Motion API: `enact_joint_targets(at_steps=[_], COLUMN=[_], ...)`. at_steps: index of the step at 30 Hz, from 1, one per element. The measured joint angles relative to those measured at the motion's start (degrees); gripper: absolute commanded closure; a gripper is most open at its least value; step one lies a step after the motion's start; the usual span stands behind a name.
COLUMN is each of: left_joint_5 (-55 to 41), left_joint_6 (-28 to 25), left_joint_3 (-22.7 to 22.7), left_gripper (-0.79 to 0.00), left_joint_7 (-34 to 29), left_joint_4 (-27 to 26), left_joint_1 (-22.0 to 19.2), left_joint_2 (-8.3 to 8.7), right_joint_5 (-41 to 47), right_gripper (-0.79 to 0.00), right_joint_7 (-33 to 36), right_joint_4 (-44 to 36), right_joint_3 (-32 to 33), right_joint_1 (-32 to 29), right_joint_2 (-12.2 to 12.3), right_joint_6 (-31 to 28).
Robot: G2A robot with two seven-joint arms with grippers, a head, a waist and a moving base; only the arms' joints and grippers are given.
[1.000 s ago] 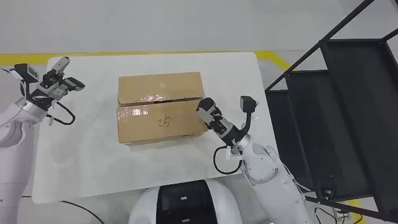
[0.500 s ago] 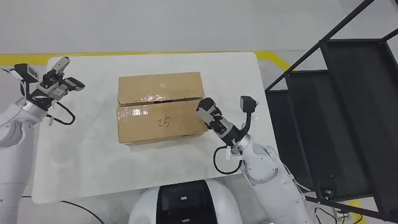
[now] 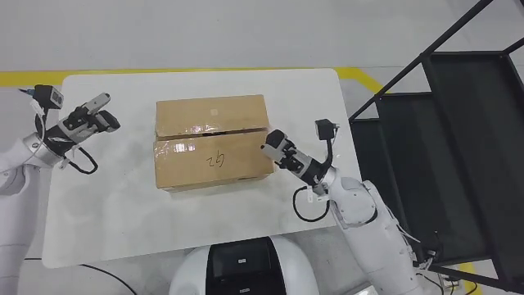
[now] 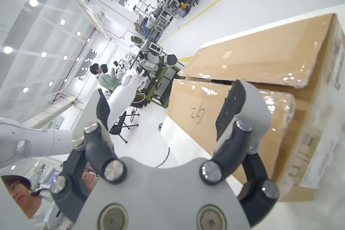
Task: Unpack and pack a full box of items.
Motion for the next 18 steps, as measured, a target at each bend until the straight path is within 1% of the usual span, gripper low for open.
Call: enact_joint_targets(at_steps=[3, 6, 8, 11, 14, 18], left_joint_5=[1.67, 2.88, 1.22, 0.33, 0.53, 0.53], left_joint_6=[-1.44, -2.25, -2.21, -2.11, -2.11, -2.11], left_joint_3=[-1.00, -1.16, -0.94, -0.85, -0.86, -0.86], left_gripper=[-0.785, -0.785, -0.785, -0.785, -0.785, -0.785], left_joint_7=[-6.57, -9.54, -10.69, -11.00, -10.94, -10.94], left_joint_4=[0.35, 0.43, 0.58, 0.68, 0.67, 0.67], left_joint_1=[0.43, 0.75, 0.81, 0.80, 0.79, 0.79], left_joint_2=[0.69, 1.04, 1.03, 1.00, 1.00, 1.00], right_joint_5=[5.46, 5.87, 5.17, 2.81, -0.75, -2.07], right_gripper=[-0.785, -0.785, -0.785, -0.785, -0.785, -0.785], right_joint_7=[10.53, 17.91, 20.21, 20.40, 18.37, 15.44], right_joint_4=[2.06, 4.35, 5.90, 8.84, 11.94, 15.23], right_joint_3=[2.98, 5.37, 5.93, 4.90, 2.83, -0.74], right_joint_1=[2.29, 5.25, 7.20, 10.55, 13.52, 16.15], right_joint_2=[1.20, 2.17, 2.55, 2.77, 2.74, 2.43], right_joint_6=[1.21, 1.99, 2.37, 3.02, 3.23, 2.73])
